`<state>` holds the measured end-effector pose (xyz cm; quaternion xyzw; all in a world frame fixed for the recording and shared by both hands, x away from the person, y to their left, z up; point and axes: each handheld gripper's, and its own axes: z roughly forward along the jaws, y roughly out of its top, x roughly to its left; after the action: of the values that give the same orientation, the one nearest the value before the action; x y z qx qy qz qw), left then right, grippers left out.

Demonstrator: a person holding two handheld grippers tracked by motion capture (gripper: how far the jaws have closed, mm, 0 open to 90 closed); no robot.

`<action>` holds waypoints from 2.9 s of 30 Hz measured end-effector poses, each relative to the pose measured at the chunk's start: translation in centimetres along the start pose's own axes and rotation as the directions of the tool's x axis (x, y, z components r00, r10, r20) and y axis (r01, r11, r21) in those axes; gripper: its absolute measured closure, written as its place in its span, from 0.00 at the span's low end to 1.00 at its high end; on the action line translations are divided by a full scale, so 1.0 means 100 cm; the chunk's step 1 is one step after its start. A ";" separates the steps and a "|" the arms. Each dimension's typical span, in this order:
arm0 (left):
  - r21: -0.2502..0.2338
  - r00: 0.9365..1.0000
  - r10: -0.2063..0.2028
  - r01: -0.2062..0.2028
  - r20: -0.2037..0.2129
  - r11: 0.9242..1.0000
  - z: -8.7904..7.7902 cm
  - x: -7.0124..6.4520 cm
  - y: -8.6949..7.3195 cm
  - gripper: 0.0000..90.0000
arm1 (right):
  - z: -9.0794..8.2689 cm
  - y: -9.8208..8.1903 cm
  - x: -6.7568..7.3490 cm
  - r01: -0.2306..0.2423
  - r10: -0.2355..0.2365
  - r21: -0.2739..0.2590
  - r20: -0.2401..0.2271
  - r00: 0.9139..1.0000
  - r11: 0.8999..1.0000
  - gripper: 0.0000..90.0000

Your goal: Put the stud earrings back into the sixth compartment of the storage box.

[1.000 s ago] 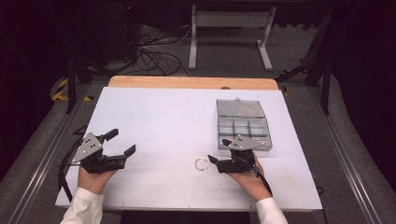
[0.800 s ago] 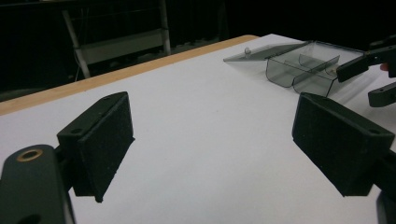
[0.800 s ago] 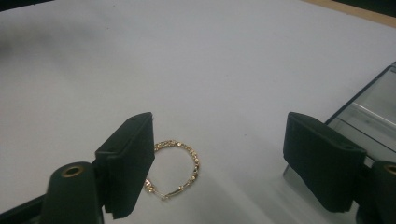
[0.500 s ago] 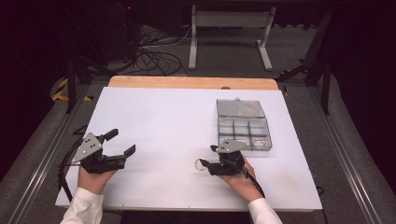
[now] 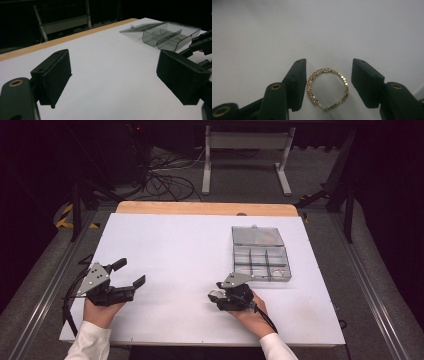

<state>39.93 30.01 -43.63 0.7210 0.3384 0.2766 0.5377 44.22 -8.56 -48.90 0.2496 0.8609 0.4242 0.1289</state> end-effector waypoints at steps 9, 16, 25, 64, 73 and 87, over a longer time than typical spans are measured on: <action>0.003 1.000 0.001 -0.001 0.001 1.000 0.000 0.000 0.000 0.15 | 0.003 0.000 0.006 0.029 -0.028 0.029 -0.021 0.999 0.999 0.66; 0.002 1.000 -0.003 0.003 -0.001 1.000 0.000 0.000 0.000 0.15 | 0.006 -0.001 0.009 0.053 -0.051 0.060 -0.035 0.998 0.997 0.73; 0.002 1.000 -0.002 0.002 0.003 1.000 0.002 -0.001 -0.001 0.15 | 0.007 -0.002 0.014 0.053 -0.051 0.065 -0.042 0.998 0.996 0.85; 0.015 1.000 -0.006 0.006 0.012 1.000 0.005 0.001 -0.002 0.15 | -0.003 0.001 0.009 0.071 -0.071 0.004 -0.008 0.997 0.997 0.97; 0.008 1.000 -0.008 0.008 0.014 1.000 0.005 0.000 -0.002 0.15 | -0.010 0.002 0.004 0.057 -0.057 -0.023 0.010 0.998 0.998 0.97; 0.014 1.000 -0.003 0.003 0.012 1.000 0.005 0.000 -0.002 0.15 | -0.022 0.003 -0.006 0.043 -0.041 -0.055 0.039 0.998 0.998 0.97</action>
<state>40.27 29.73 -43.98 0.7259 0.3379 0.2691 0.5351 43.88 -10.16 -47.29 0.2356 0.8512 0.4405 0.1610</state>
